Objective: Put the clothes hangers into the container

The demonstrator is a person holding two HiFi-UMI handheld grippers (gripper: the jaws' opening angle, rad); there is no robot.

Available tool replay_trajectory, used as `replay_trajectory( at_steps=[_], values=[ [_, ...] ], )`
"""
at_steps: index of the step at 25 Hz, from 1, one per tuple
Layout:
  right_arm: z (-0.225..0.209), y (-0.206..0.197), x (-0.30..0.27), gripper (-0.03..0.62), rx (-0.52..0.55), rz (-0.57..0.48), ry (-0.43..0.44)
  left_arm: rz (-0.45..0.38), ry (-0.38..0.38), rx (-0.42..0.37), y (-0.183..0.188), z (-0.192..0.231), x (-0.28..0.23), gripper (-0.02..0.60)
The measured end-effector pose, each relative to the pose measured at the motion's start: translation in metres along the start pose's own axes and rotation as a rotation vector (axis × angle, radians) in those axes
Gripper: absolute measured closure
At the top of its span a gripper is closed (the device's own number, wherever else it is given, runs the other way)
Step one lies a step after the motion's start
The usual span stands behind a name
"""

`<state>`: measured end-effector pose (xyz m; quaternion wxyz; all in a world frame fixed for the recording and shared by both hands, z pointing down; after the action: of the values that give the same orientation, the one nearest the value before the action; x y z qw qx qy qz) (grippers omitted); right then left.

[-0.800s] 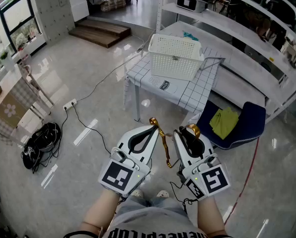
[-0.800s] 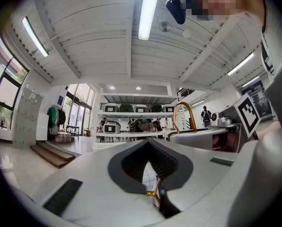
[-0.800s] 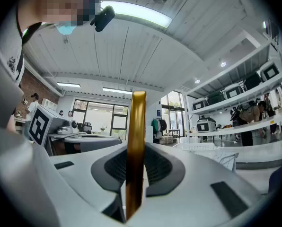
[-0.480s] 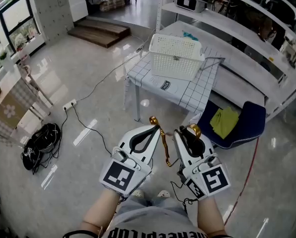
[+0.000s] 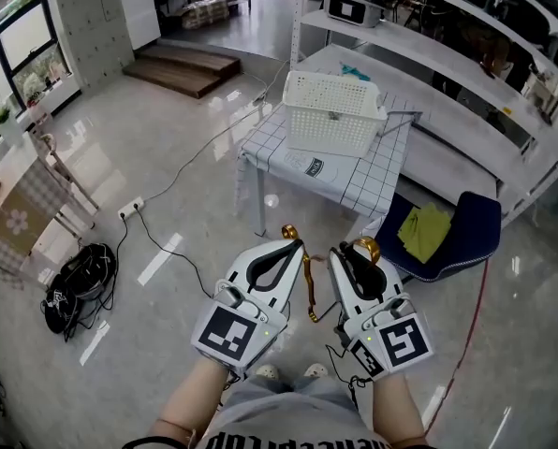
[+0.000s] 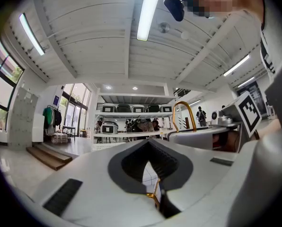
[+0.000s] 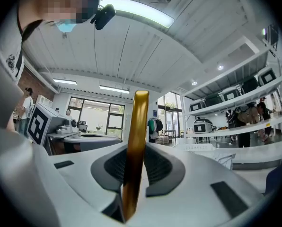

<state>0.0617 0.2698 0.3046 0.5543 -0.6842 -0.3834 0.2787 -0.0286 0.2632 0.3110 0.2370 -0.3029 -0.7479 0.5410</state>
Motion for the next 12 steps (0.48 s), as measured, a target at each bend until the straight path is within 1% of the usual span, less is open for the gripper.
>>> replay_trajectory(
  at_steps=[6, 9, 12],
  values=[
    [0.011, -0.003, -0.008, 0.522, -0.011, -0.027, -0.031, -0.016, -0.019, -0.005, -0.006, 0.015, 0.013, 0.569],
    [0.011, -0.004, -0.011, 0.522, 0.018, -0.026, -0.068, -0.032, -0.027, -0.002, -0.011, 0.024, 0.014, 0.569],
    [0.007, -0.006, -0.012, 0.522, 0.017, -0.023, -0.105, -0.043, -0.036, 0.014, -0.015, 0.028, 0.011, 0.569]
  ],
)
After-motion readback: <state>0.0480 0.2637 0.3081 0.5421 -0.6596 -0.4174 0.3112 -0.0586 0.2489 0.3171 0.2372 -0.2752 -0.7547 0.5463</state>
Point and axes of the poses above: the fingertips, and each gripper's own axes: x backward along the fingers, z to its left, y out of its top, the point moved 3 cm from there along x, backward along the fingers, and after that the axes turned 15 degrees about -x, right-handed, at the moved point
